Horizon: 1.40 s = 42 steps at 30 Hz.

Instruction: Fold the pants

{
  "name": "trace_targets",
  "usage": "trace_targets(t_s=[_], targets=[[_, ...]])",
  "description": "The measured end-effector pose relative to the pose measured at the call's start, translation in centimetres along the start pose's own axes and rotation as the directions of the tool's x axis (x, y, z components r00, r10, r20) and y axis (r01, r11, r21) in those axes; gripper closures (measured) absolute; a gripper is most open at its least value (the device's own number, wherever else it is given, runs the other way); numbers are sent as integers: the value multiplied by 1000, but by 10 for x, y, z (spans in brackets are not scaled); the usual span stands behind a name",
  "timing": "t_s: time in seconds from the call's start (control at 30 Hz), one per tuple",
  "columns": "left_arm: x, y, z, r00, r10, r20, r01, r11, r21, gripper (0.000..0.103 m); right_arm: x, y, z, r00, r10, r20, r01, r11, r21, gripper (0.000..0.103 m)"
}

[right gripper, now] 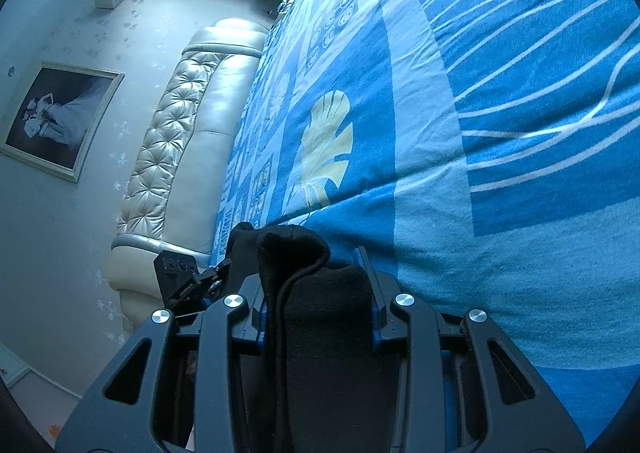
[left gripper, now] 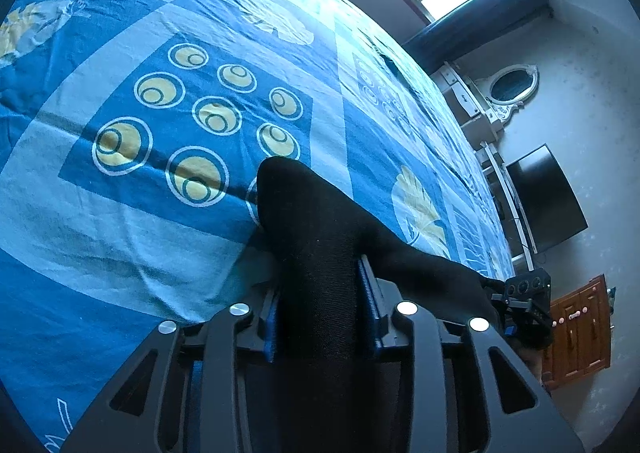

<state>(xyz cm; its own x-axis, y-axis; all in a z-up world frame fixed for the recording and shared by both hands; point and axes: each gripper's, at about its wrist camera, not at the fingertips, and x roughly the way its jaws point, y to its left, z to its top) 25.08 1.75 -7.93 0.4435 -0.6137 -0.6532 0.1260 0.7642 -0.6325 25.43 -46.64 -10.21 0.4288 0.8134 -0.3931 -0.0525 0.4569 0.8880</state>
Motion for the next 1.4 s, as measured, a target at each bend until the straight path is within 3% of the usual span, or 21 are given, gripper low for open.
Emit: trace_targets(t_s=[0.23,0.4,0.6,0.97,1.2,1.4], targets=[[0,2,0,1000,-5,4,5,1000,1,50,0,-1,4,1000,20,-14,-20,1000,7,63],[-5,-3,-2,1000,-28,4,28,1000,12,33,-2,6,7,999,45,-19,-45,999,-9,46],[-15,-1,-12,997,-78,-5,78,997,-11,32,-9,18,2,1000,16,-21,-17,999,-47,30],[-50,7,-64,991,-124,-44,123,992,-37,31,-62,-3,-32,998,36,50,-38,999,34,29],[-60,-1,-97,987,-152,-54,149,987,-52,29,-64,8,-85,999,25,-41,-25,1000,17,25],[-60,-10,-114,985,-166,-50,161,983,-86,28,-62,15,-115,1000,22,-18,-21,999,48,21]])
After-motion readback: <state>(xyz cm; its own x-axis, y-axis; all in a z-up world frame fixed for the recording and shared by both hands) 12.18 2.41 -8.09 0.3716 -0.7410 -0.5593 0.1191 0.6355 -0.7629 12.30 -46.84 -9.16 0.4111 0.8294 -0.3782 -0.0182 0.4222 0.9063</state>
